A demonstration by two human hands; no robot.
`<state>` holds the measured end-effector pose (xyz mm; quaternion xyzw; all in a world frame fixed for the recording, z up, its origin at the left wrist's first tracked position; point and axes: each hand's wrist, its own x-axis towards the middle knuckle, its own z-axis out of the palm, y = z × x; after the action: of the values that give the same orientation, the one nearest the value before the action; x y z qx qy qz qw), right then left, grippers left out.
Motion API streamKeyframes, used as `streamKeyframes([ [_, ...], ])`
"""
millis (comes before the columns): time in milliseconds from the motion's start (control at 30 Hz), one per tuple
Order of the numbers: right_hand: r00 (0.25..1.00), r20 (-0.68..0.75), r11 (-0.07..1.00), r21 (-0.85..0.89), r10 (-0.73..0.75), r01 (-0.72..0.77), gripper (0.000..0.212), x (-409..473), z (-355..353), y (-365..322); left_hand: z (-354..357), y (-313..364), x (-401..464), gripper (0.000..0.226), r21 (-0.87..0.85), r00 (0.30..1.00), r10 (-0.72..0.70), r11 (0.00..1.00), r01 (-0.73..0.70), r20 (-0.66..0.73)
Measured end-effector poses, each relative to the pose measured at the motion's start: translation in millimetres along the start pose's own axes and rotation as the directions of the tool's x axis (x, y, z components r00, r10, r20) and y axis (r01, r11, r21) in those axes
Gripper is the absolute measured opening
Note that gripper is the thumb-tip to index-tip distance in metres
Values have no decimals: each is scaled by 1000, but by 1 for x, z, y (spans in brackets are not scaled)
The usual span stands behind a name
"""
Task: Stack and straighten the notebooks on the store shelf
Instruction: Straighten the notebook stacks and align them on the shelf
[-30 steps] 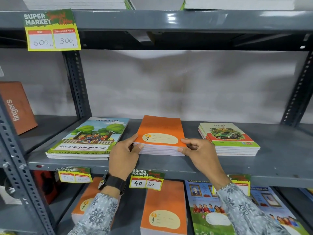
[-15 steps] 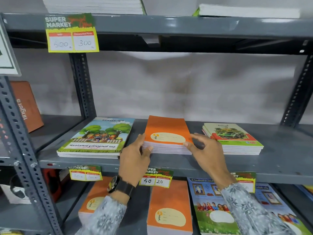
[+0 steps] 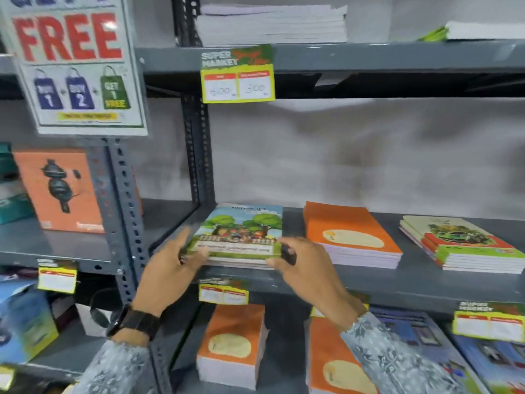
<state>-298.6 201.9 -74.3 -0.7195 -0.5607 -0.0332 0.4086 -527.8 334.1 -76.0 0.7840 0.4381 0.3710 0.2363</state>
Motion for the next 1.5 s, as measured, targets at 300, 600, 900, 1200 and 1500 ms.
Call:
streamKeyframes([
  [300, 992, 2, 991, 56, 126, -125, 60, 5, 22, -2, -3, -29, 30, 72, 61, 985, 93, 993, -103, 144],
  [600, 990, -13, 987, 77, 142, -140, 58, 6, 31, -3, -3, -37, 30, 61, -43, 993, 56, 998, -52, 105],
  [900, 992, -61, 993, 7, 114, -114, 57, -1, 34, -5, 3, -51, 27, 49, -199, 999, 38, 979, -38, -5],
  [1200, 989, -18, 989, 33, 145, -144, 54, -1, 33, -7, 7, -50, 21, 44, -162, 994, 58, 984, -72, -91],
  [1500, 986, 18, 986, 25, 163, -163, 55, -2, 32, -8, 2, -42, 13, 44, -119, 996, 31, 992, -41, -84],
])
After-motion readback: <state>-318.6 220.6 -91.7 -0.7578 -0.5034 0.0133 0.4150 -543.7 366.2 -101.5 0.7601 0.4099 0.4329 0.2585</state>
